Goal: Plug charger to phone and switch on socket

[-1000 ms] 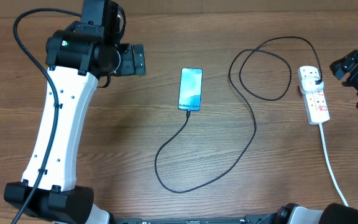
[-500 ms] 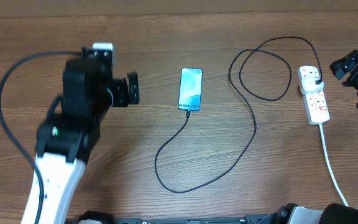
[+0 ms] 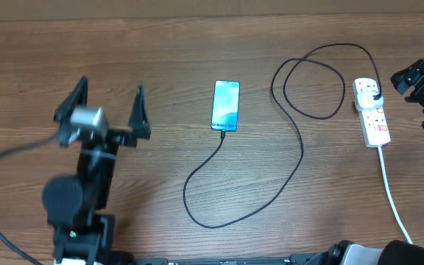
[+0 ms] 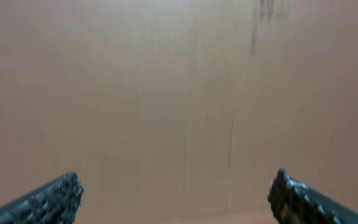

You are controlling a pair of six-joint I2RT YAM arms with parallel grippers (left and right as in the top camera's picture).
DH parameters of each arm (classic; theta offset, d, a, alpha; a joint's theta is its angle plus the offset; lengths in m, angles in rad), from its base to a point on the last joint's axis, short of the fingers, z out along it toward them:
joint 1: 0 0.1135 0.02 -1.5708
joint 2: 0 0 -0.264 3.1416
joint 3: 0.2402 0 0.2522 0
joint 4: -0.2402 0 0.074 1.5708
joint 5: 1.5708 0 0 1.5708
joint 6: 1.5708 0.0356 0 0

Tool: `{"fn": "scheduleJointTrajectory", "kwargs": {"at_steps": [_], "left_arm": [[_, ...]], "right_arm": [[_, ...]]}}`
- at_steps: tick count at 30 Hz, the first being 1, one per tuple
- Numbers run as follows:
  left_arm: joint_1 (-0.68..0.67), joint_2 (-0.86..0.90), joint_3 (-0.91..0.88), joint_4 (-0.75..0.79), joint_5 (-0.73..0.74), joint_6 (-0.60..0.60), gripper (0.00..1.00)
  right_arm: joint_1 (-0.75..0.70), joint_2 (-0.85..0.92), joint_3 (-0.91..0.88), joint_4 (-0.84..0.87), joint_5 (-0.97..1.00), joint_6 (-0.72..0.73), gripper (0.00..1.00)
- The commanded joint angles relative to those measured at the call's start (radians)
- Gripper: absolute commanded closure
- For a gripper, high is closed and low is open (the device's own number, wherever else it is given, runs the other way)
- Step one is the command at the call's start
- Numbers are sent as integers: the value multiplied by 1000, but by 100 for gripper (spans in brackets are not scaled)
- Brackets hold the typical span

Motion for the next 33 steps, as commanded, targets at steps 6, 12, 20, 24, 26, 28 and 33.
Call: {"fn": "scheduleJointTrajectory", "kwargs": {"at_steps": [6, 12, 20, 24, 26, 28, 33], "left_arm": [[67, -231, -258, 186, 48, 25, 0], [107, -339, -343, 151, 50, -10, 0], [135, -509, -499, 140, 41, -46, 1], [136, -592, -545, 61, -4, -76, 0], [138, -614, -546, 13, -8, -83, 0], [141, -623, -546, -26, -16, -85, 0], [142, -644, -546, -186, -84, -154, 0]], "right_arm": [[0, 0, 16, 4, 7, 0, 0], [0, 0, 16, 4, 7, 0, 0], [0, 0, 16, 4, 7, 0, 0], [0, 0, 16, 4, 7, 0, 0], [0, 0, 16, 4, 7, 0, 0], [0, 0, 16, 4, 7, 0, 0], [0, 0, 16, 3, 7, 0, 0]]}}
